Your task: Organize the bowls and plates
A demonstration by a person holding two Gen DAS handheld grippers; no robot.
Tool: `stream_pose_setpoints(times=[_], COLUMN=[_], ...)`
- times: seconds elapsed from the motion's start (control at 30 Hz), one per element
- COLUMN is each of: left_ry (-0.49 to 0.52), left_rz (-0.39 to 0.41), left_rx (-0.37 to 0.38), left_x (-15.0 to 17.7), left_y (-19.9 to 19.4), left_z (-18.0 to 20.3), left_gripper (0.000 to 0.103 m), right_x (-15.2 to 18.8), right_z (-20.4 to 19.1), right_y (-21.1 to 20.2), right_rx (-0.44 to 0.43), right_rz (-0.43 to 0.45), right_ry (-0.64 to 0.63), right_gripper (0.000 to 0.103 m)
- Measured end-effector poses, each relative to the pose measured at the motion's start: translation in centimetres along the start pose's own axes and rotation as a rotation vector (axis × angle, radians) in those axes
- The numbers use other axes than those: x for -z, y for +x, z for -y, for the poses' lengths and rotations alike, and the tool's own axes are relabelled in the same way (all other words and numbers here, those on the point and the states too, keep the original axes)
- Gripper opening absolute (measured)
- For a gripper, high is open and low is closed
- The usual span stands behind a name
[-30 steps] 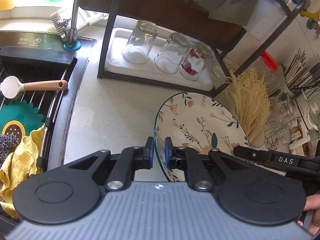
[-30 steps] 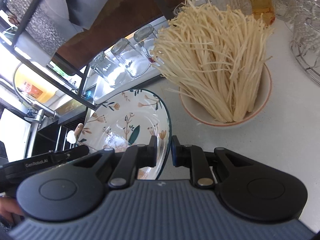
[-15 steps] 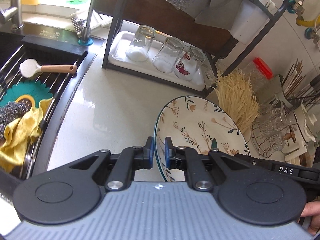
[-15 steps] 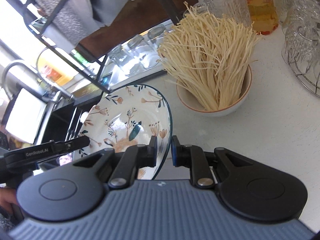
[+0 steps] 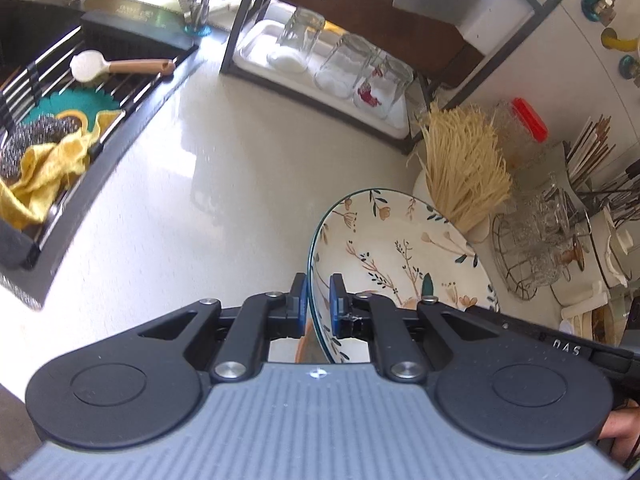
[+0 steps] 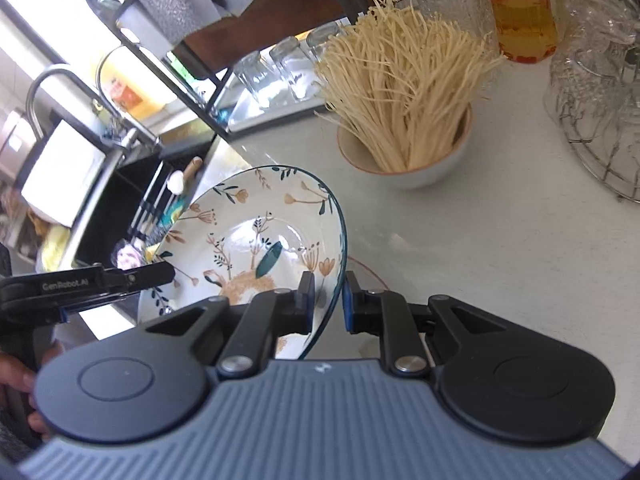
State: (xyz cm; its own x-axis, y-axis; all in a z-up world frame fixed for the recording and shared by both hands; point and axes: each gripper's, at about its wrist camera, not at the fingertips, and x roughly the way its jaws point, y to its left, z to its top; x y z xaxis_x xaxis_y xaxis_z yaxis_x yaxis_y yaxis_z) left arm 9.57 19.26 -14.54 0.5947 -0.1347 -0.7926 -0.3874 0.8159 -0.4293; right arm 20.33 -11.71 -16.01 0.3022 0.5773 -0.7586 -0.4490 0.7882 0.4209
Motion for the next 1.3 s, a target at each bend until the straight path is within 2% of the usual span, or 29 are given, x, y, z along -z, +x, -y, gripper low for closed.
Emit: stream_pose_setpoints(times=[0.17,0.47,0.7,1.3], left_ry=[-0.038,0.002,0.022,0.14], left_rz=[-0.036,-0.106,-0.164,-0.21], left_rx=[0.034,0.035,0.009,-0.048], left_x=[2.1,4.5,5.2,4.8], left_y=[0.5,1.7,3.3,5.6], left_z=[0.9,2.3,2.1,2.8], left_gripper=[0.013,0.013,0.013,0.017], right_x=[0.9,1.9,2.6,3.8], right_z=[0.9,2.6,2.2,1.2], right_y=[-1.1,-2.1,-1.9,-1.3], right_rx=[0.026,0.083,0.119,0.198], right_rz=[-0.008,0.008,0.011,0.043], right_ry=[-0.018,-0.015,-0.056,-0.099], right_gripper=[0.018,0.018,0.018,0.017])
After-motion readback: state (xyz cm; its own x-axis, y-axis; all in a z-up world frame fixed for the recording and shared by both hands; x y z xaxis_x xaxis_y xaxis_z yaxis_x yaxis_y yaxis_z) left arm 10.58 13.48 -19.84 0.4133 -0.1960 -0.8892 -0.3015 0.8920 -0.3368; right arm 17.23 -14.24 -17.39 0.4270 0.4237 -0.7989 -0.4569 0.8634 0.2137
